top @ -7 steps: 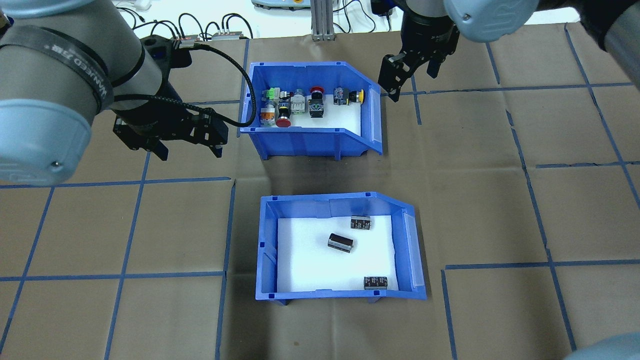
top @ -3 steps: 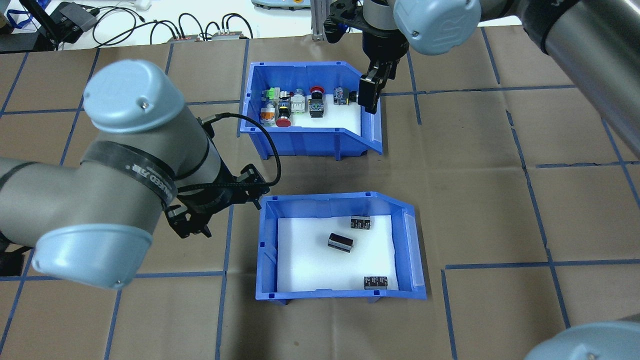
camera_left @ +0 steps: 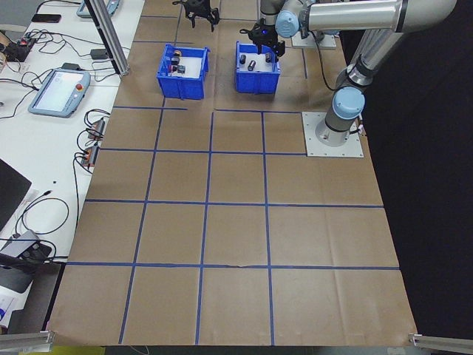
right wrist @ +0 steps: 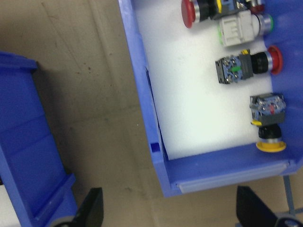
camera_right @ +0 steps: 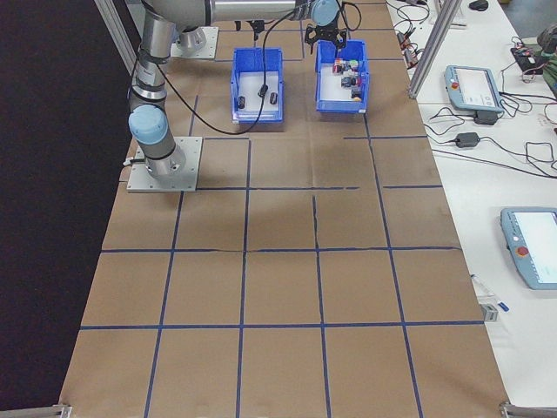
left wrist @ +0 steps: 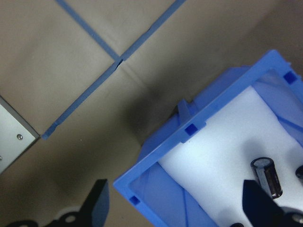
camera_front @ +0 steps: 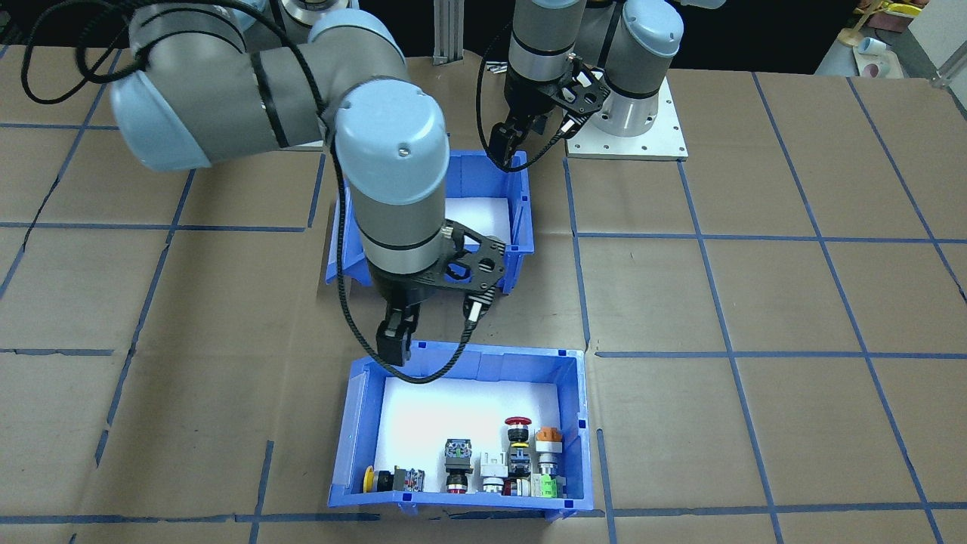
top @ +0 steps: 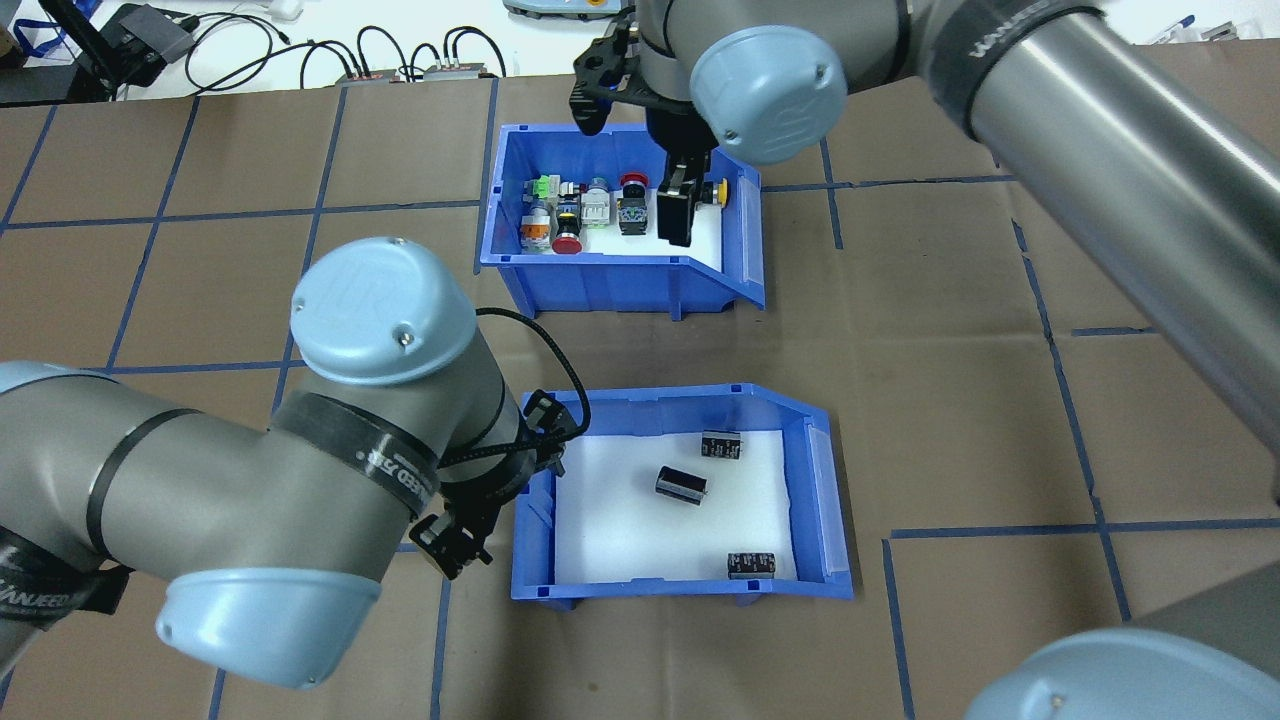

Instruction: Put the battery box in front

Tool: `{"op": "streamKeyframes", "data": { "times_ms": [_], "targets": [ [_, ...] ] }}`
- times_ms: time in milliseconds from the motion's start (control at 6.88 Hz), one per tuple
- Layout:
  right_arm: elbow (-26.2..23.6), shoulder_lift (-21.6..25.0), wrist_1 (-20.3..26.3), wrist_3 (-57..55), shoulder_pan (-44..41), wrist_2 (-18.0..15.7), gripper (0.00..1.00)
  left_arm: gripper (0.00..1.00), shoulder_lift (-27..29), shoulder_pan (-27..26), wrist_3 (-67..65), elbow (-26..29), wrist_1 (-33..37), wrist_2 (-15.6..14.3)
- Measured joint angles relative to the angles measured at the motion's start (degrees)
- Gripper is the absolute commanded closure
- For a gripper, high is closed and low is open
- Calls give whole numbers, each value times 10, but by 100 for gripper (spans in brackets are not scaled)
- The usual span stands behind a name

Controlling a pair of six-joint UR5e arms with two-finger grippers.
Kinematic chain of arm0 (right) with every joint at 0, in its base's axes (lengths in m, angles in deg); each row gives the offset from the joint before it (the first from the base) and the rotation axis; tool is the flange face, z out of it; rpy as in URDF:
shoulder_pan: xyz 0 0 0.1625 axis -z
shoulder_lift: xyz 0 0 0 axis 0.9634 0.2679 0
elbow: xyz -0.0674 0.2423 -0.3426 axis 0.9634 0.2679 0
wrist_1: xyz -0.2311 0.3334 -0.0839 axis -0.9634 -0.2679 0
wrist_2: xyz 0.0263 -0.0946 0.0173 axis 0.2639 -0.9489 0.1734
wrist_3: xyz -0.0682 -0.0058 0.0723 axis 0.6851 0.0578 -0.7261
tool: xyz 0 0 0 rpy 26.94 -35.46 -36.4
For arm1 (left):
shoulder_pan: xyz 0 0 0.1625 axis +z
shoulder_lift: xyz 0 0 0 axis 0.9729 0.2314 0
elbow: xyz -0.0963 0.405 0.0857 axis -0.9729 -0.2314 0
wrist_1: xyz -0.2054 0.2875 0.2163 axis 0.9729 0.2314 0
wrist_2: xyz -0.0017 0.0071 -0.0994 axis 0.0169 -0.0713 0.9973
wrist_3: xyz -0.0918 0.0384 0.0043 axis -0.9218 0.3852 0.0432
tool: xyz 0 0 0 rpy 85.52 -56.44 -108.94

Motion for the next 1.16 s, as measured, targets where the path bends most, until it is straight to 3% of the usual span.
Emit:
{"op": "streamKeyframes", "data": {
  "times_ms": [582, 1018, 1164],
  "targets": [
    [0, -60, -83, 4, -45, 2, 0, 1, 1, -49, -202, -83, -160, 5],
    [-2, -100, -105, 0, -67, 2, 0, 1, 5, -79, -277, -126, -253, 6],
    [-2, -107, -106, 2, -68, 2, 12, 1, 8, -82, -285, -129, -259, 6]
  ]
}}
